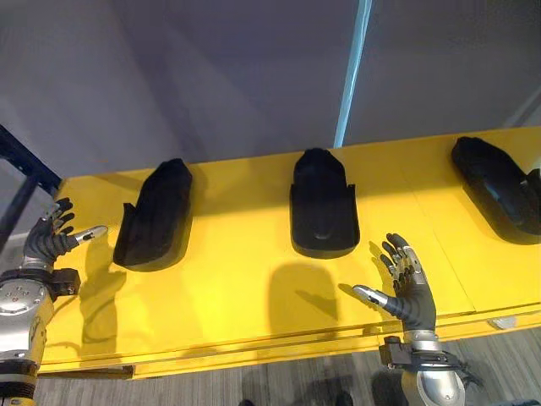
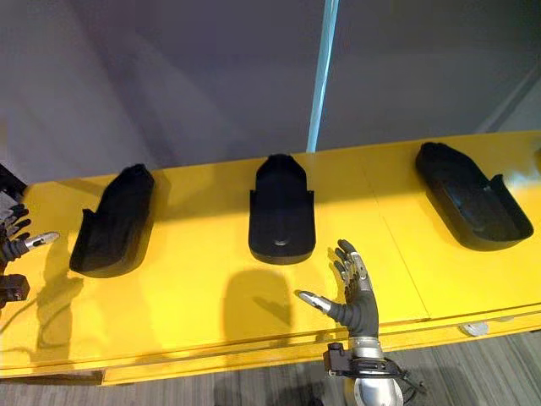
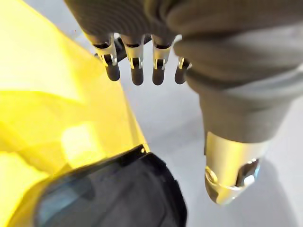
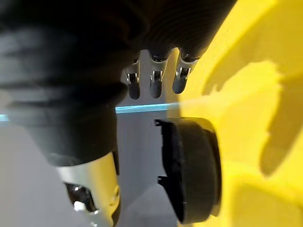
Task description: Walk over and take plastic housings, then place them on the shelf
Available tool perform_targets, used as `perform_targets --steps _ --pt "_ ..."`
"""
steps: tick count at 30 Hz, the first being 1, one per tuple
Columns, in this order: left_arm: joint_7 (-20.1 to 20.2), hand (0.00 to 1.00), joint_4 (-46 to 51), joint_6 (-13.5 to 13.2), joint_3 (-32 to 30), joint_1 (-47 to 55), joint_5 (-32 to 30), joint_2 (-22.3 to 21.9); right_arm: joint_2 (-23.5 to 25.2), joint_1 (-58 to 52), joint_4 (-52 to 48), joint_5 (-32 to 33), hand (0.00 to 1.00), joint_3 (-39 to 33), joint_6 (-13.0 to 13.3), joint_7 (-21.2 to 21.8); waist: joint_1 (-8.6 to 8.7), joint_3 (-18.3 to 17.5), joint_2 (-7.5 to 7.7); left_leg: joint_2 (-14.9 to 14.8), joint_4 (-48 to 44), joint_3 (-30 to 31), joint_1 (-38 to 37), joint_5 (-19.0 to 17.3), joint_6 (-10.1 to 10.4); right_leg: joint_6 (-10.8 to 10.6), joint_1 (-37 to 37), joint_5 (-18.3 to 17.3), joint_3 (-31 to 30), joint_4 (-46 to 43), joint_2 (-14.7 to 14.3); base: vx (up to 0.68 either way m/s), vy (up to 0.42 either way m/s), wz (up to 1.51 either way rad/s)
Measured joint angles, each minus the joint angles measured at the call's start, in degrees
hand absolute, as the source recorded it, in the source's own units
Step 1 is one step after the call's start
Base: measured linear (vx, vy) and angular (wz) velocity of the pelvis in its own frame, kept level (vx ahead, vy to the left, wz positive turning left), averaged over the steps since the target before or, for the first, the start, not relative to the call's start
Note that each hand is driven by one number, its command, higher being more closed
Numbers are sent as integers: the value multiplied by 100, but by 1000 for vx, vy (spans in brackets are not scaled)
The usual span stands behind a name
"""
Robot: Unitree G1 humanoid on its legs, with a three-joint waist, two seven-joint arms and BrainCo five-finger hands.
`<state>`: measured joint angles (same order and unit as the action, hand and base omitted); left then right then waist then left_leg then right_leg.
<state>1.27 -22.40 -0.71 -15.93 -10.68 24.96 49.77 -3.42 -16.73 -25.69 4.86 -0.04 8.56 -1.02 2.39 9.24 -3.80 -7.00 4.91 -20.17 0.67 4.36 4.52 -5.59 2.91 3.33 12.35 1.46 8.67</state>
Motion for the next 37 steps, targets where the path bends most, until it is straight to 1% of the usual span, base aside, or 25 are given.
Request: perform_targets --steps 3,5,6,7,8,9,11,13,14,16,17,18,20,21,22,23,24,26,27,28,29,31,33,35,37 --pt "-273 0 424 13 -580 2 -348 -502 19 -25 65 -113 0 -36 -20 3 -4 -141 1 -3 1 19 2 11 14 0 -22 1 71 3 -2 -33 3 7" --pt "-957 0 1589 -57 -1252 88 -845 -1543 169 -97 65 -204 0 -171 -42 -3 -7 -285 -4 -1 3 109 2 17 14 0 -72 0 107 9 5 -19 6 15" --pt "-1134 0 1955 -99 -1358 181 -974 -1853 205 -96 65 -239 0 -221 -44 -9 0 -322 -1 -1 3 120 1 17 14 0 -77 0 114 9 7 -13 13 10" --pt "-1571 0 2714 -266 -1422 441 -1352 -2515 227 -88 62 -322 0 -341 -43 -41 9 -393 2 0 4 124 1 17 14 0 -78 0 115 10 18 -9 14 4" --pt "-1888 0 3442 -409 -1401 732 -1597 -3245 229 -81 59 -370 0 -540 -42 -83 14 -440 3 4 5 128 -1 17 14 0 -81 0 115 8 26 0 0 0" --pt "-2006 0 3789 -489 -1383 875 -1696 -3611 243 -75 53 -386 0 -671 -39 -110 17 -454 6 5 5 129 -2 18 13 0 -82 0 114 7 26 0 0 0" --pt "-2495 0 4872 -800 -1094 1469 -2216 -4788 424 -23 15 -553 0 -1230 33 -302 36 -482 8 1 4 87 -62 22 19 0 -109 0 72 -1 5 -21 7 -9" --pt "-2705 0 5384 -1044 -786 1875 -2431 -5287 460 67 -7 -613 0 -1425 150 -423 77 -495 6 -15 3 -53 -165 11 32 -1 -101 1 -84 -22 -26 -37 -1 -42" --pt "-2833 0 5573 -1209 -537 2079 -2524 -5329 471 156 -34 -646 0 -1493 250 -509 85 -503 2 -53 -12 -232 -290 -37 84 5 -78 7 -295 -58 -78 -81 -10 -89" --pt "-2904 0 5676 -1381 -378 2113 -2728 -5334 482 312 -51 -693 0 -1519 430 -646 126 -489 66 -200 -744 -244 -187 -481 110 28 24 24 -693 -176 -130 -96 -26 -111" --pt "-2986 0 5716 -1498 -283 2131 -2804 -5323 412 473 -64 -722 0 -1500 548 -752 55 -475 76 -331 -1735 554 165 -1067 47 33 177 27 -1092 -302 -246 -84 -6 -191" --pt "-3024 0 5732 -1608 -170 2186 -2865 -5319 241 669 -54 -729 0 -1479 608 -827 -81 -468 -6 -365 -2543 1611 364 -1553 129 33 353 42 -1582 -423 -483 -88 27 -207" --pt "-3076 0 5681 -1656 155 2147 -2945 -5304 -18 782 -62 -729 0 -1449 679 -938 -90 -468 -106 -344 -3122 2895 361 -2112 423 -3 630 -31 -2132 -818 -851 -147 187 -191" --pt "-3056 0 5574 -1672 472 2112 -2984 -5297 -120 710 -148 -726 0 -1457 726 -959 -30 -456 -101 -269 -3240 3433 291 -2457 433 -65 883 -136 -2417 -1217 -1017 -219 260 -148" --pt "-3046 0 5474 -1662 648 2059 -2996 -5297 -131 590 -289 -724 0 -1484 730 -958 36 -450 -100 -231 -3257 3563 266 -2636 416 -92 1020 -183 -2496 -1421 -1062 -221 237 -99" --pt "-2970 0 5297 -1617 966 1896 -3104 -5295 -33 282 -595 -717 0 -1586 767 -928 152 -337 50 -46 -3326 3533 200 -2885 273 -188 1216 -260 -2718 -1765 -1039 -262 245 -79" --pt "-2892 0 5233 -1568 1218 1849 -3196 -5285 178 -147 -911 -709 0 -1575 763 -847 198 -207 281 125 -3382 3254 117 -2882 194 -224 1232 -238 -2988 -1823 -951 -256 249 -86" --pt "-2806 0 5242 -1560 1526 1864 -3205 -5267 342 -751 -1533 -633 0 -1584 760 -769 234 -203 382 202 -3644 2731 160 -2973 42 -243 1206 19 -3380 -1350 -924 -217 275 -125" --pt "-2797 0 5253 -1558 1526 1863 -3208 -5257 355 -821 -1689 -617 0 -1582 761 -763 210 -201 422 211 -3702 2457 199 -2970 -7 -50 1221 22 -3383 -1079 -834 -217 337 -203" --pt "-2745 0 5261 -1539 1546 1860 -3210 -5294 308 -727 -1773 -618 0 -1621 760 -775 178 -226 333 165 -3531 1878 193 -2819 -252 457 1304 -244 -2988 -623 -639 -255 342 -232" --pt "-2696 0 5282 -1538 1533 1790 -3208 -5291 329 -593 -1772 -627 0 -1727 755 -794 136 -180 329 75 -3321 1293 189 -2650 -384 617 1607 -341 -1958 -697 -390 -256 316 -234" --pt "-2691 0 5264 -1514 1415 1790 -3185 -5313 335 -433 -1772 -687 0 -1909 733 -824 0 -177 329 -61 -2880 481 10 -2380 -429 637 1778 -186 -936 -1603 -310 -218 220 -222" --pt "-2677 0 5234 -1517 1234 1789 -3137 -5320 337 -151 -1648 -777 0 -2216 732 -866 -30 -186 330 -146 -2461 -71 -261 -2134 -437 533 1405 -319 -617 -2390 -271 -134 122 -175" --pt "-2502 0 4979 -1533 1021 1778 -2758 -5327 336 326 -1279 -879 0 -2552 728 -983 6 -215 349 -193 -2235 -609 -313 -1949 -408 381 808 -1105 -388 -2913 -11 -69 9 -128" --pt "-2369 0 4806 -1490 922 1798 -2565 -5338 336 550 -1064 -922 0 -2565 719 -984 1 -244 398 -180 -2143 -895 -274 -1862 -344 298 591 -1407 -353 -2880 153 -72 -52 -80"
